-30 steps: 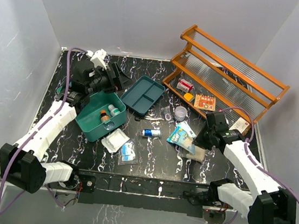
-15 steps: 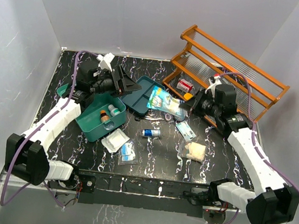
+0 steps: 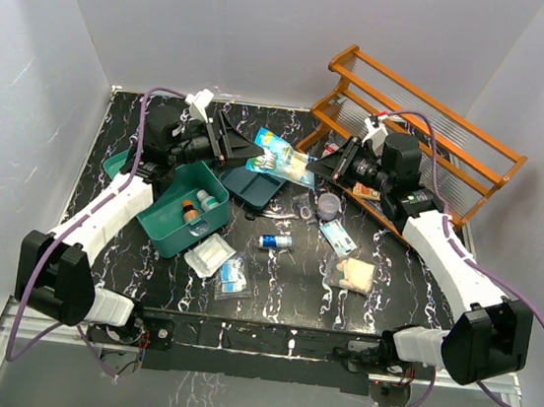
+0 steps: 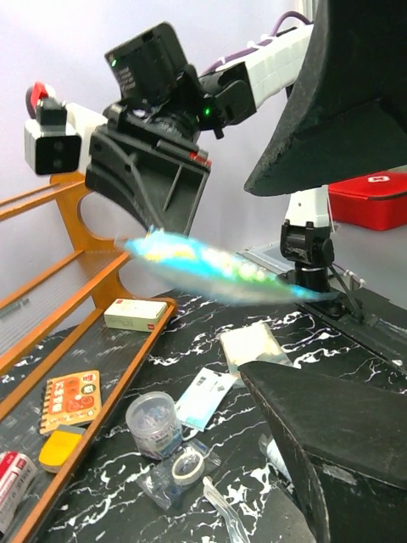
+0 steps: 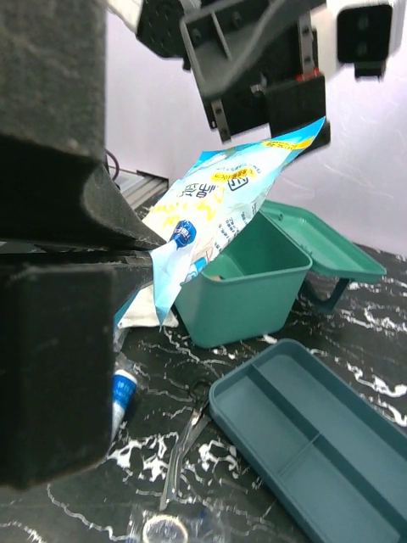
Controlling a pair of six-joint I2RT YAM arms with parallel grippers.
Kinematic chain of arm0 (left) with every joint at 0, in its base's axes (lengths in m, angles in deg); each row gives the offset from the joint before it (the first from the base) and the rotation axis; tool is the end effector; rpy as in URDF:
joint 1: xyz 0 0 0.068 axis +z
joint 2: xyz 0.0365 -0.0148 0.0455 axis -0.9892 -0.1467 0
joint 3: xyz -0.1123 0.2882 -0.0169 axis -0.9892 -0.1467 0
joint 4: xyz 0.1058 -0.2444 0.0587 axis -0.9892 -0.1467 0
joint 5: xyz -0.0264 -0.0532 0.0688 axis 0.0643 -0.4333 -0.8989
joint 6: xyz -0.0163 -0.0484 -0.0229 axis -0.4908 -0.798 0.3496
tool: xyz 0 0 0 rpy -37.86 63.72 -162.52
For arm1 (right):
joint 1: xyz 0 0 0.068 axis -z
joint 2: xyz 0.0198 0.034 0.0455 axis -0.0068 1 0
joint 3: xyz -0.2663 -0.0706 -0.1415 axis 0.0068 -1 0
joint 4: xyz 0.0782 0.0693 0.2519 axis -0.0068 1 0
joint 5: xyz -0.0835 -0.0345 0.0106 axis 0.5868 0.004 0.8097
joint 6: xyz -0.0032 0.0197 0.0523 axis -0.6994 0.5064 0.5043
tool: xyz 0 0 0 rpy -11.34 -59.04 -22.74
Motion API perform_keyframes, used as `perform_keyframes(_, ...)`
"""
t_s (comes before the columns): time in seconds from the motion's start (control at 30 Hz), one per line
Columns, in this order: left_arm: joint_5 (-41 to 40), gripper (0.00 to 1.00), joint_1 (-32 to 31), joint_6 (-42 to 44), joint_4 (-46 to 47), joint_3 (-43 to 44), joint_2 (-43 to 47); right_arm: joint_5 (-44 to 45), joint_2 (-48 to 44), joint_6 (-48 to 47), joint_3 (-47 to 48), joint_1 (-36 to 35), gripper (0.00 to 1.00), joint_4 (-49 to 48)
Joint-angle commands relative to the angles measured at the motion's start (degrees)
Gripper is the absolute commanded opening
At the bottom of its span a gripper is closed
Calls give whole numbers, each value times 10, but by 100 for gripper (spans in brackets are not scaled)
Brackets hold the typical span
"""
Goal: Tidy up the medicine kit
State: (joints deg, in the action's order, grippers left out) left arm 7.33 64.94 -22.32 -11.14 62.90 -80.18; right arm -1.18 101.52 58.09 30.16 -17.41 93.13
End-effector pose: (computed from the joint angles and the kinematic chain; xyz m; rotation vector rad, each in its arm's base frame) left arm 0.2956 -0.1164 0.3830 0.0612 1.8519 -1.5430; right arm 0.2781 0.1106 0.3719 0.0766 2.0812 1.2340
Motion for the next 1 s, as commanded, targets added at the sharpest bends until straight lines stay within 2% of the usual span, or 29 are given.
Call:
perform_keyframes(0.0,10,76,1,-1,22,9,-12,-38,2,23,25,-8,0,-84)
perform_keyframes(0.13,27,68,2,2,55,13,-26,-58,17,21,22,-11,0,-90)
perform_keyframes(0.3,82,38,1,-7,115,13,-42,-79,43,3,27,-12,0,-95)
perform_keyframes(0.5,103,26,1,17,122,8,-49,-66,54,-2,30,-12,1,-95)
perform_keyframes(0.6,97,10,2,43,120,4,-49,-52,51,-6,27,-12,5,-95)
perform_keyframes(0.67,92,0,2,58,125,1,-49,-36,46,-10,21,-11,14,-93)
perform_keyframes(0.77,89,0,2,88,124,3,-48,15,37,-31,20,-12,29,-59)
perform_keyframes(0.87,95,0,2,151,80,19,-43,139,31,-53,27,-12,36,10)
perform_keyframes(0.97,102,0,2,262,-8,51,-31,234,41,-67,48,-12,40,65)
